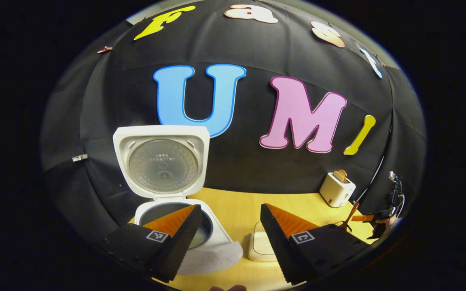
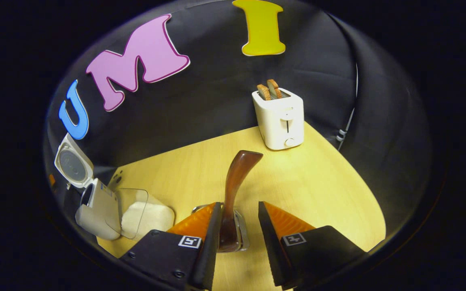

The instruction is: Close the left gripper, press the button to open the rice cooker; take a wooden spoon from the chopstick holder with the right hand, scoop a spoonful of rice and pour it into the rice cooker, then put the wooden spoon back into the chopstick holder.

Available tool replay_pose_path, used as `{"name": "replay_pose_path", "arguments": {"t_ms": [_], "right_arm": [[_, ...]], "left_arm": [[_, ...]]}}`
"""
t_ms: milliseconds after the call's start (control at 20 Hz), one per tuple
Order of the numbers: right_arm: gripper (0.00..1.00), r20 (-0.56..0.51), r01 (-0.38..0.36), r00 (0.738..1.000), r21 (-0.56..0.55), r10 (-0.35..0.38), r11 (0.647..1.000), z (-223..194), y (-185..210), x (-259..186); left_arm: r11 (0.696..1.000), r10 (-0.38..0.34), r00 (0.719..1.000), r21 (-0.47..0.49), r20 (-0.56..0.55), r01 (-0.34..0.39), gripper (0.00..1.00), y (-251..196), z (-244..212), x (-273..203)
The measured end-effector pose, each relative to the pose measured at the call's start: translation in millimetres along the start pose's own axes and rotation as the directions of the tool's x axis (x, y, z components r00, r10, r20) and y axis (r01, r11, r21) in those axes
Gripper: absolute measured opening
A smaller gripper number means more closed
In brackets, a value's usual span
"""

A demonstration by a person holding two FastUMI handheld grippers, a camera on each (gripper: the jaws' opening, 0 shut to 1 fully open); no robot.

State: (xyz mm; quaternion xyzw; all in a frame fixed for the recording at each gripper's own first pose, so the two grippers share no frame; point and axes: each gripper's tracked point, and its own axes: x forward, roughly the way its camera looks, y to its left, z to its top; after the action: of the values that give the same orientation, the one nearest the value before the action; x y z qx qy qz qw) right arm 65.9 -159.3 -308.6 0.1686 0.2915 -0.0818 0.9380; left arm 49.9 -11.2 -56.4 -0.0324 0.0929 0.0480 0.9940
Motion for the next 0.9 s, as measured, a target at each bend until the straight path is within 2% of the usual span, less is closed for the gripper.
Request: {"name": "replay_pose_path", "arguments": {"t_ms": [200, 350, 600, 750, 900], "right_arm": [[0.58, 0.003, 0.02, 1.0, -0.103, -0.02, 0.994, -5, 13, -36], [0.58, 0.04, -0.005, 0.999, -0.103, 0.009, 0.995, -2, 36, -57], [0.58, 0.087, 0.007, 0.996, -0.105, 0.003, 0.994, 1, 54, -86], [0.58, 0.101, 0.03, 0.995, -0.099, -0.019, 0.995, 1, 53, -99], [0.58, 0.12, 0.066, 0.991, -0.084, -0.056, 0.994, 1, 46, -114]], "left_arm": [[0.999, 0.035, 0.995, 0.018, 0.098, -0.036, 0.94, 37, 50, 16], [0.996, 0.072, 0.977, 0.04, 0.201, -0.081, 0.94, 70, 102, 34], [0.985, 0.136, 0.943, 0.057, 0.305, -0.16, 0.94, 119, 167, 74], [0.976, 0.166, 0.934, 0.084, 0.315, -0.202, 0.93, 141, 185, 102], [0.973, 0.181, 0.941, 0.089, 0.288, -0.214, 0.93, 156, 181, 131]]}}
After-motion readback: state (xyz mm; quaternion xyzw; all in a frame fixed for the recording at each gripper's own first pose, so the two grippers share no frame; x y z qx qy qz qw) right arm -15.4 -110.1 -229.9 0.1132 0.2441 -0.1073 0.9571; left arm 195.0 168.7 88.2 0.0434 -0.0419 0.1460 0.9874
